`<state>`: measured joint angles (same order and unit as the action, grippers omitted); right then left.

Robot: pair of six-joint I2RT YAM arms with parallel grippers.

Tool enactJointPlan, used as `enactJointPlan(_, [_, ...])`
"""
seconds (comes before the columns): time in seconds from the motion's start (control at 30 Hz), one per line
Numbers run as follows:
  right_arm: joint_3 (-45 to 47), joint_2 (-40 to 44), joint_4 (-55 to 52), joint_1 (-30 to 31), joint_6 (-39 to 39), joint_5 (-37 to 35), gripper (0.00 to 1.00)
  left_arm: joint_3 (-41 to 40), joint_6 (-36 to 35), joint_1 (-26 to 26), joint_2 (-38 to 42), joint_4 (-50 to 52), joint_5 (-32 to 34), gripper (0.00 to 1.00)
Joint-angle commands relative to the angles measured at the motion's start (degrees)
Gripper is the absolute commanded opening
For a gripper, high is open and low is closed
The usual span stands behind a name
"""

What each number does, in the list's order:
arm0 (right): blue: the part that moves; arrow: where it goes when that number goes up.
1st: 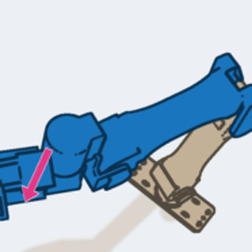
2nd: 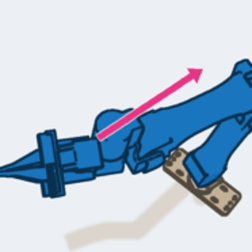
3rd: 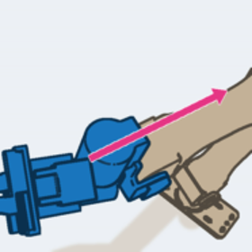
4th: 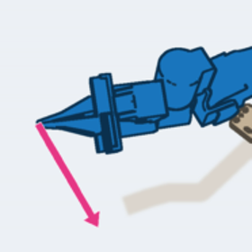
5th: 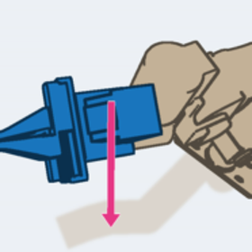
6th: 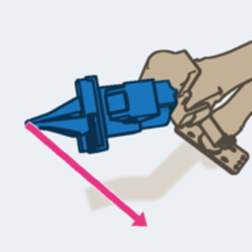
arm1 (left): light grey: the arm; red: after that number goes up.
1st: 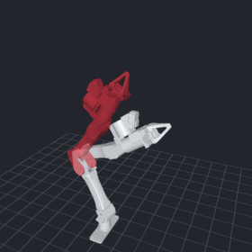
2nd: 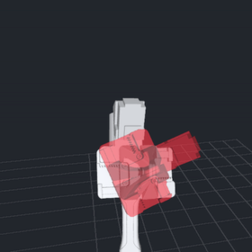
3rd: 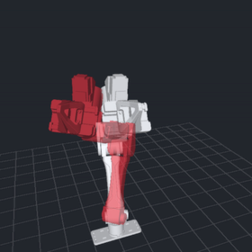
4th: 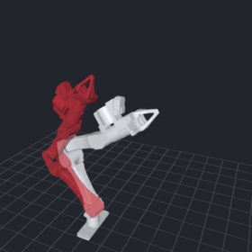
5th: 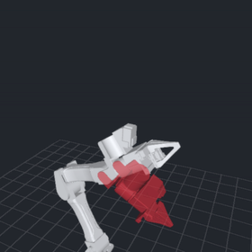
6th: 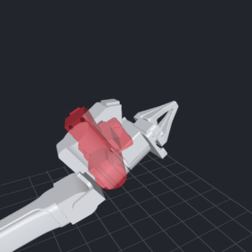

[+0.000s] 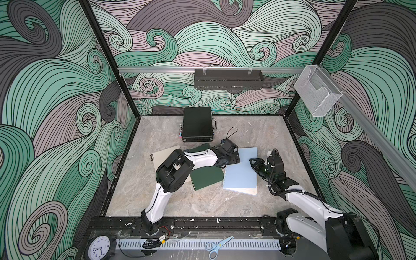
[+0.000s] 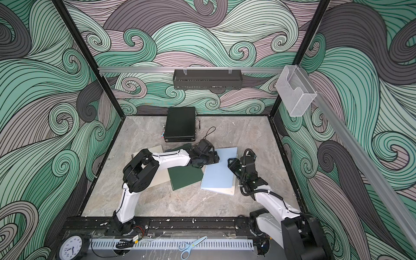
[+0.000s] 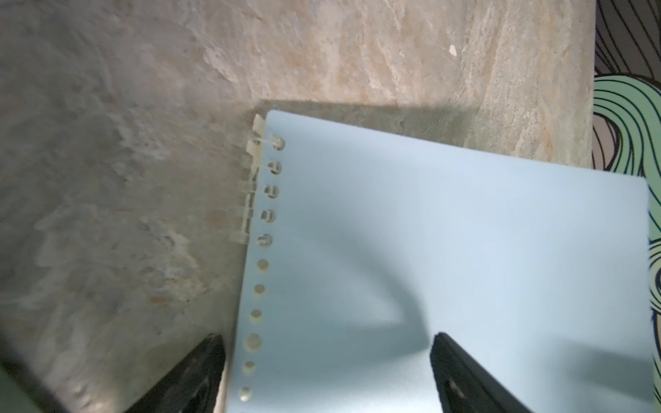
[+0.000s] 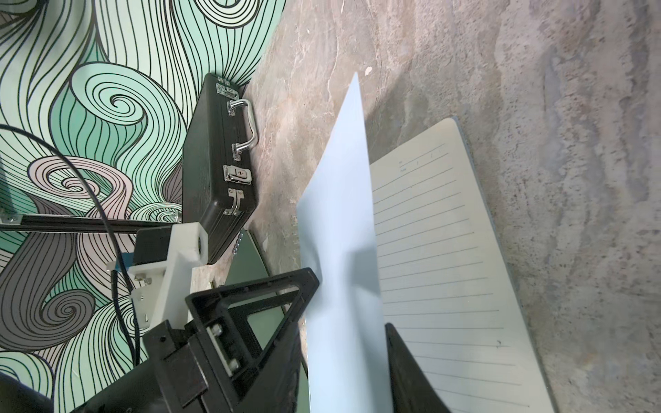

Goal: Tear off pages from different notebooks
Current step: Open the notebook at the center of the board.

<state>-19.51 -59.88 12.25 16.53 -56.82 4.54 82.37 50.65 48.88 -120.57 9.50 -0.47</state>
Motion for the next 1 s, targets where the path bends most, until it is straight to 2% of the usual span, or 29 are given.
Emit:
enactJointPlan(0.0, [-0.7, 0.6, 0.3, 0.2, 0.4, -0.5, 0.35, -2.3, -2.3, -0.2, 4.6, 1.9, 2.8, 0.95])
enactJointPlan(0.2, [-1.9, 1.4, 1.5, -0.2, 1.6, 0.9, 0.32, -4.9, -5.9, 0.0, 11.2, 2.0, 6.2, 0.97])
enactJointPlan(0.5, [-4.7, 2.4, 1.5, -0.2, 2.8, 0.9, 0.3, -10.2, -13.2, 2.5, 22.8, -1.8, 5.8, 0.91])
enactJointPlan(0.73, [-7.5, 1.8, 3.1, 0.4, 2.4, 2.7, 0.28, -10.6, -18.3, 7.1, 25.1, -3.7, 4.9, 0.88])
enactJointPlan(0.97, [-9.0, -0.6, 5.9, 2.4, 2.1, 3.4, 0.27, -9.3, -19.5, 7.9, 23.4, -4.5, 1.5, 0.88])
